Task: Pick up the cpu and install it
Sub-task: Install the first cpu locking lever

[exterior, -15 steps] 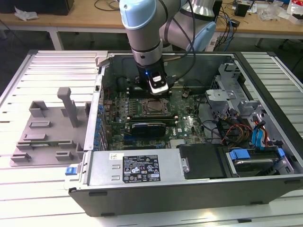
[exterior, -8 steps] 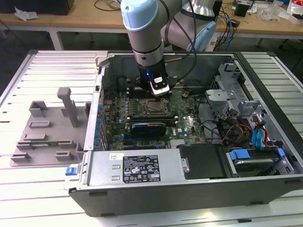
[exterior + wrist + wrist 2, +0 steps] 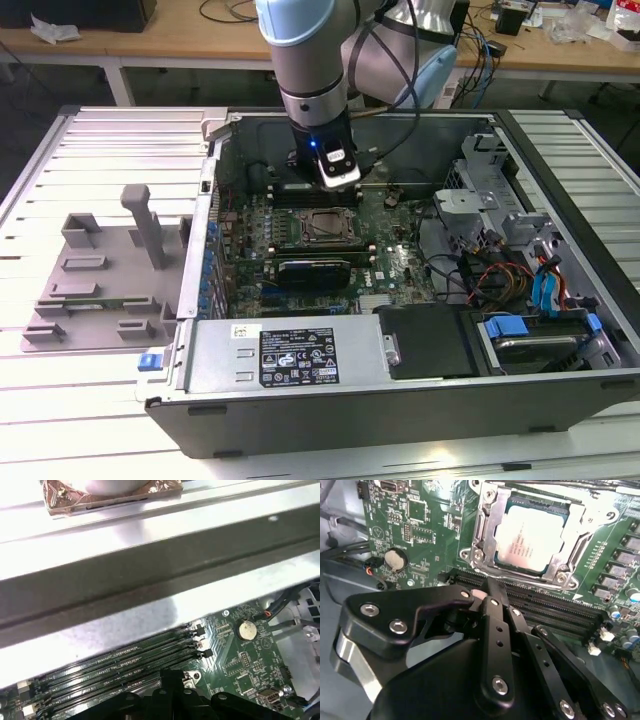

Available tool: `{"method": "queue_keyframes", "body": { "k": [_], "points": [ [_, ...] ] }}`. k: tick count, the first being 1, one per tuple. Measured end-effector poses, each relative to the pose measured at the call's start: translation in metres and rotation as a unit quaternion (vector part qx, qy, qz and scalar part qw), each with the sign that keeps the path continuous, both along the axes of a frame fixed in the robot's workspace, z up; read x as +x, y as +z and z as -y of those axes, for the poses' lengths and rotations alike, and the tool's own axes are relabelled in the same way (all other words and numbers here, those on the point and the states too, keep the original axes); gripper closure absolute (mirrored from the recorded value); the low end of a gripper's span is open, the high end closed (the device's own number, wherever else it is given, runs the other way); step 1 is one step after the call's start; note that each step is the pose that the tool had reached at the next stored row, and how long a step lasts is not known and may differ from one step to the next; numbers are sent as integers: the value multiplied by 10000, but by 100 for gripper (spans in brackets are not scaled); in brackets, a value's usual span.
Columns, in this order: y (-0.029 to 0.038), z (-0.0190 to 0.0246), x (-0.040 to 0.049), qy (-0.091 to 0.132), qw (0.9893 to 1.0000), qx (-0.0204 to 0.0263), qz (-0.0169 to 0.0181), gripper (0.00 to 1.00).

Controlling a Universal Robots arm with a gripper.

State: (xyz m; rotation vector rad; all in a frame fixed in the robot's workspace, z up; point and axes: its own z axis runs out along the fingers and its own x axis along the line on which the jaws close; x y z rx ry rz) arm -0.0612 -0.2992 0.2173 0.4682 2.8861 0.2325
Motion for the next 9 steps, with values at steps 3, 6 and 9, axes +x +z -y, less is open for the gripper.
{"method": "queue_keyframes", "body": {
  "k": [3,6,9],
  "points": [
    [1,13,0,0,9998,-174,-5,89],
    [2,52,-1,0,9989,-467,-40,89],
    [1,82,-1,2,9970,-761,-101,89]
  ]
}}
